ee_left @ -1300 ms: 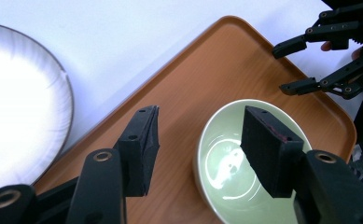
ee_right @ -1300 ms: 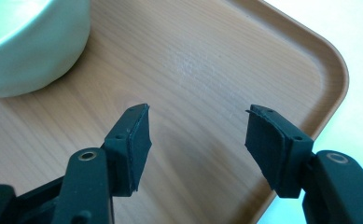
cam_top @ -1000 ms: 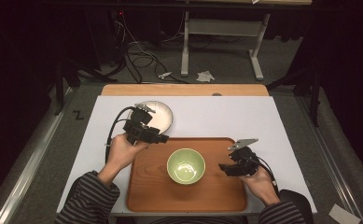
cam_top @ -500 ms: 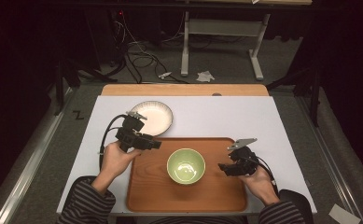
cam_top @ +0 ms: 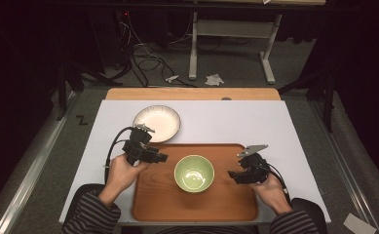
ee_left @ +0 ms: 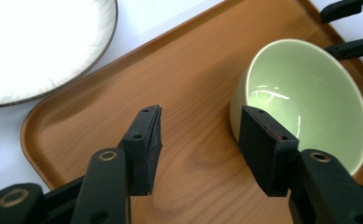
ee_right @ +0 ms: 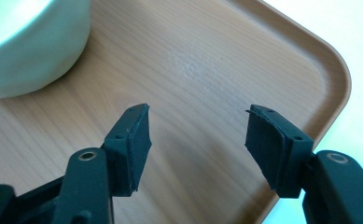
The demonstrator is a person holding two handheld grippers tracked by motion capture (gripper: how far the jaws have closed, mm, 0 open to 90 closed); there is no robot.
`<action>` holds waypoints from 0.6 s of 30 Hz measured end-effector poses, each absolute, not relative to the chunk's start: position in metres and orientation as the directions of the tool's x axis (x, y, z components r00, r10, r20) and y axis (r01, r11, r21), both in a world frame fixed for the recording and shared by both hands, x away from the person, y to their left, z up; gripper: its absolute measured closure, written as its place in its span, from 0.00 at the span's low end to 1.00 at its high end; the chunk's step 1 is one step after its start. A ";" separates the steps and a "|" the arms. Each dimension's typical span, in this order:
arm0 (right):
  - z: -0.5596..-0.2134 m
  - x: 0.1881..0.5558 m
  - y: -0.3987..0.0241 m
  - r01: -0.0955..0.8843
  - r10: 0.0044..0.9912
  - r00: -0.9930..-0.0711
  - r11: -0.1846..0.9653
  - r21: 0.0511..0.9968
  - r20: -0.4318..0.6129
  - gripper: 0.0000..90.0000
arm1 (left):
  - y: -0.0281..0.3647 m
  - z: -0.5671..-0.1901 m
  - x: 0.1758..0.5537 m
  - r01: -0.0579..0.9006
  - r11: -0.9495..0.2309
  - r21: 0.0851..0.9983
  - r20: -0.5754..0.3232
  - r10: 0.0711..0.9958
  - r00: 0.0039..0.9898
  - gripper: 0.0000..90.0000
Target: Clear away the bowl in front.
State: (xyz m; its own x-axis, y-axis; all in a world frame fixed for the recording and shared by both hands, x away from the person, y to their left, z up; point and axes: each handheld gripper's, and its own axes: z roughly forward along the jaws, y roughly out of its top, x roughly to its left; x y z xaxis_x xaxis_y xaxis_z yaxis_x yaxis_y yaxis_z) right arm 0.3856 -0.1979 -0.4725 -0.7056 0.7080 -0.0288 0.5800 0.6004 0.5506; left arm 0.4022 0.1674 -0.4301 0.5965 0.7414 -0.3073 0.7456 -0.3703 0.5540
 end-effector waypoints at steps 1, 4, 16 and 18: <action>-0.472 0.386 -0.198 0.580 0.708 -0.706 0.600 0.551 -0.029 0.46 | 0.167 -0.430 0.402 0.746 -0.370 0.554 -0.307 0.741 0.597 0.55; -0.473 0.386 -0.198 0.580 0.709 -0.705 0.599 0.552 -0.028 0.46 | 0.166 -0.438 0.402 0.751 -0.376 0.542 -0.298 0.750 0.591 0.54; -0.472 0.384 -0.197 0.568 0.701 -0.712 0.613 0.549 -0.047 0.46 | 0.157 -0.470 0.399 0.777 -0.442 0.448 -0.258 0.768 0.586 0.53; -0.472 0.384 -0.197 0.574 0.707 -0.706 0.603 0.554 -0.038 0.46 | 0.155 -0.474 0.401 0.784 -0.454 0.422 -0.260 0.769 0.585 0.53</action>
State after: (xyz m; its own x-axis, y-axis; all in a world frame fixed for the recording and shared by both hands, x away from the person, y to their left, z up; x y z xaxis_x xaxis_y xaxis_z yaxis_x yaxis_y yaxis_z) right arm 0.3836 -0.1970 -0.4721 -0.7061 0.7070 -0.0384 0.5741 0.6034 0.5535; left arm 0.4009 0.1552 -0.4744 0.5848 0.7685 -0.2596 0.7845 -0.4543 0.4221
